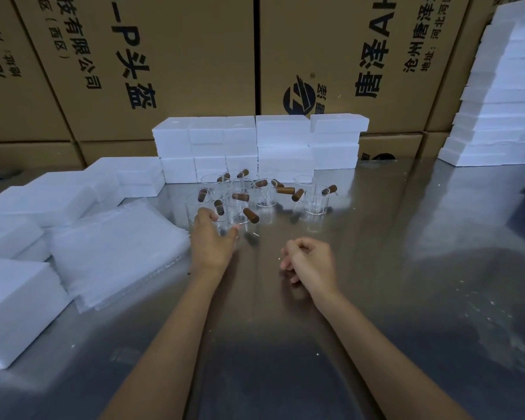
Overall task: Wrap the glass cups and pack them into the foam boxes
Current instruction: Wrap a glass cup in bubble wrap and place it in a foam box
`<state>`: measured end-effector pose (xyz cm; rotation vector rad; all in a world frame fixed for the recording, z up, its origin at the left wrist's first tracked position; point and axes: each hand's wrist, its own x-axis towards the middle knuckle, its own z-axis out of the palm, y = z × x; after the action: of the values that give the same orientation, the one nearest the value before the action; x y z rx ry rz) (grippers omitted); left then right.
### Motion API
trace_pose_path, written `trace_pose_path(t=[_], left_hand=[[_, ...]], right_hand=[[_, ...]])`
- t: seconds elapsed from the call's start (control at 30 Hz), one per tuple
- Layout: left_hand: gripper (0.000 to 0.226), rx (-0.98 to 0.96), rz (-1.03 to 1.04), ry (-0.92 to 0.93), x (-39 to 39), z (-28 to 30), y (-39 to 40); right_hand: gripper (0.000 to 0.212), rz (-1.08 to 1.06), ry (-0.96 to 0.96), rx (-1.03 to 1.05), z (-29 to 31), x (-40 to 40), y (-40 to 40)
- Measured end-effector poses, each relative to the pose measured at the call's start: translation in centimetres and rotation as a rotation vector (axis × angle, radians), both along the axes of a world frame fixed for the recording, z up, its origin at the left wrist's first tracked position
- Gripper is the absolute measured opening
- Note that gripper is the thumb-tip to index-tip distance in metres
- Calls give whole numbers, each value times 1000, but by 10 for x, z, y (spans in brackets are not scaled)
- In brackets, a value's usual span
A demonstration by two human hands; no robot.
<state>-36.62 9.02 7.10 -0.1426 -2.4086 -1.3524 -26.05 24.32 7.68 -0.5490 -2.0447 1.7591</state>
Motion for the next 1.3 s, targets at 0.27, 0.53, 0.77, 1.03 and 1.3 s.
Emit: trace_pose_path(t=[0.27, 0.53, 0.77, 1.03, 1.3], left_hand=[[60, 474, 48, -141, 32, 18, 2], [53, 1002, -447, -373, 63, 38, 5], [43, 1068, -700, -532, 73, 35, 6], [40, 1039, -693, -649, 75, 24, 9], [25, 1048, -717, -635, 71, 24, 6]], right_hand=[[21, 4, -15, 5, 4, 5, -1], [53, 39, 66, -89, 7, 10, 2], [69, 49, 70, -112, 14, 16, 0], [34, 93, 137, -63, 16, 22, -3], [28, 143, 193, 83, 11, 22, -16]])
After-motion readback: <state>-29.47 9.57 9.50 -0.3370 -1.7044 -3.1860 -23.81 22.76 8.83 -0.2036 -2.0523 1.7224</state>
